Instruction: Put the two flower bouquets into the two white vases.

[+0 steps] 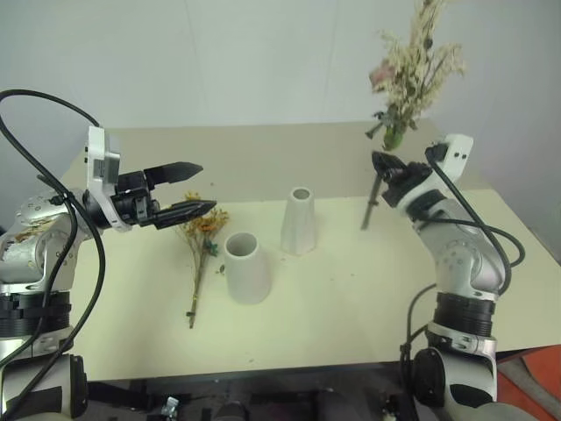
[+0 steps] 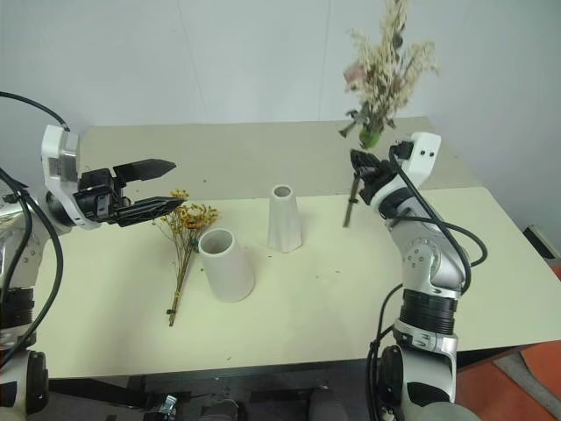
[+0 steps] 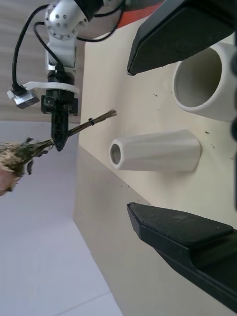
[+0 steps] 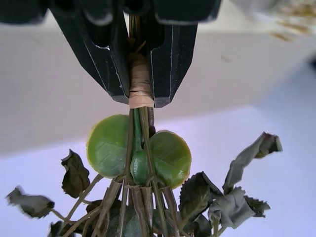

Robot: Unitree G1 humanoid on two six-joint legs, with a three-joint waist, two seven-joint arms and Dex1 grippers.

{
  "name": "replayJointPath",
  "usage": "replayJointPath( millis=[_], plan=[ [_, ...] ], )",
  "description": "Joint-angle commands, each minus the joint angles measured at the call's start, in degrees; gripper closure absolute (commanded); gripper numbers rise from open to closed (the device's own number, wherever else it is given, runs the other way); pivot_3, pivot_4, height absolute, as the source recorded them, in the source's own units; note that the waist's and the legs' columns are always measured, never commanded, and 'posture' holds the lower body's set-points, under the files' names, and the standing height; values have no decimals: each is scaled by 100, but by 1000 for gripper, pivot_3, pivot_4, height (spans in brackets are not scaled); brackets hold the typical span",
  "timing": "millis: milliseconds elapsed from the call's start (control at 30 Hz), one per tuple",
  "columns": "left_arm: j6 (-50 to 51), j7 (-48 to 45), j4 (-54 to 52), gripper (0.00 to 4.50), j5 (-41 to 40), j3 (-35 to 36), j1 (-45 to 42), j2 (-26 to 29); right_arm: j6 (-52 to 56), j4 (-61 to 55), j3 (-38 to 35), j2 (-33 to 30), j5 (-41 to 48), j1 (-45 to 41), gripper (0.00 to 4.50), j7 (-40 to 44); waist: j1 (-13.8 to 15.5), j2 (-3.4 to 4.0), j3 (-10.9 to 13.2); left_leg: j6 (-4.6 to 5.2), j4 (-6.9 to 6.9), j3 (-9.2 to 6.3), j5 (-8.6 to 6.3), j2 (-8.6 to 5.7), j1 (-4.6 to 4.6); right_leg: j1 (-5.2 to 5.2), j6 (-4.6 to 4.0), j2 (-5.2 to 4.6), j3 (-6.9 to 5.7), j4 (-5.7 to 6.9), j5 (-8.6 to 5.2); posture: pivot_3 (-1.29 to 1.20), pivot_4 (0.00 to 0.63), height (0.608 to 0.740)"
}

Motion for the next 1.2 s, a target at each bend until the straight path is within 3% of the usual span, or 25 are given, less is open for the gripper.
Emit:
replayJointPath(
  millis=[33, 500, 1200],
  plan=[
    [112, 83, -181, 0, -95, 175, -2, 165, -765, -193, 117, 100, 262, -368, 4251, 331, 10, 1, 0, 0, 0, 0, 0, 0, -1, 0, 0, 0, 0, -1, 0, 0, 150, 740],
    [62, 351, -340, 0, -48, 196, 241, 190, -2679, 970, 1206, 611, -403, -1025, 4251, 837, 12, 4, 2, 0, -3, 0, 0, 2, 1, -2, -5, 2, 0, 1, 2, 0, 150, 740],
    [95, 437, -537, 0, -103, 281, 398, 281, -3824, 1777, 1855, 924, -1005, -442, 4251, 1091, 3, 5, 3, -1, -4, 0, 0, 3, 2, -3, -5, 2, -1, 2, 3, 0, 150, 740]
  ],
)
